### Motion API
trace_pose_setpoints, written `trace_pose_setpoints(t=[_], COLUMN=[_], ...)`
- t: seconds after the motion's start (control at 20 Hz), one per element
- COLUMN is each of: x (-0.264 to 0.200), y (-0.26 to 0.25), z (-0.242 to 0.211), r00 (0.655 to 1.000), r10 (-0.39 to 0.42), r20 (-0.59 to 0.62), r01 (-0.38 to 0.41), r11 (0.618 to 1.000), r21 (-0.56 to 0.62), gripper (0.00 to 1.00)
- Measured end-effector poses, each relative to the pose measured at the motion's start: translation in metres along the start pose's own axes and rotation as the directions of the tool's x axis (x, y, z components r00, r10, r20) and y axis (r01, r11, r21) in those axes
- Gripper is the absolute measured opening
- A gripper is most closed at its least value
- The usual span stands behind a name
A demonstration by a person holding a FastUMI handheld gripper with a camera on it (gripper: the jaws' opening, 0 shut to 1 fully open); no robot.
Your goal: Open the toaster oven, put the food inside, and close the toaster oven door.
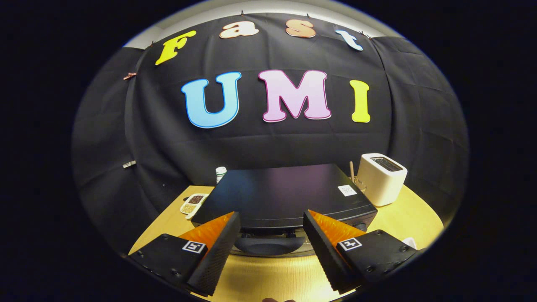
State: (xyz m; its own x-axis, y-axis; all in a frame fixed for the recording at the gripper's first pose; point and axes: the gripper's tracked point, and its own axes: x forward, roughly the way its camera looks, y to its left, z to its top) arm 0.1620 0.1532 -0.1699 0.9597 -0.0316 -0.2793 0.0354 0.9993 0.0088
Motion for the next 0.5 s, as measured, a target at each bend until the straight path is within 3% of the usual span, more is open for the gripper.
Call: trace_pose_setpoints(t=[0.25, 0.4, 0.5], x=[0.021, 0.016, 0.016], y=[-0.004, 0.007, 0.006], z=[-0.031, -0.034, -0.038], r00=[0.996, 0.997, 0.995], r10=[-0.064, -0.051, -0.050], r20=[-0.068, -0.052, -0.082], r01=[0.063, 0.046, 0.046], r11=[0.998, 0.995, 0.998], r21=[-0.013, -0.093, -0.052], gripper=[0.99, 0.99, 0.99])
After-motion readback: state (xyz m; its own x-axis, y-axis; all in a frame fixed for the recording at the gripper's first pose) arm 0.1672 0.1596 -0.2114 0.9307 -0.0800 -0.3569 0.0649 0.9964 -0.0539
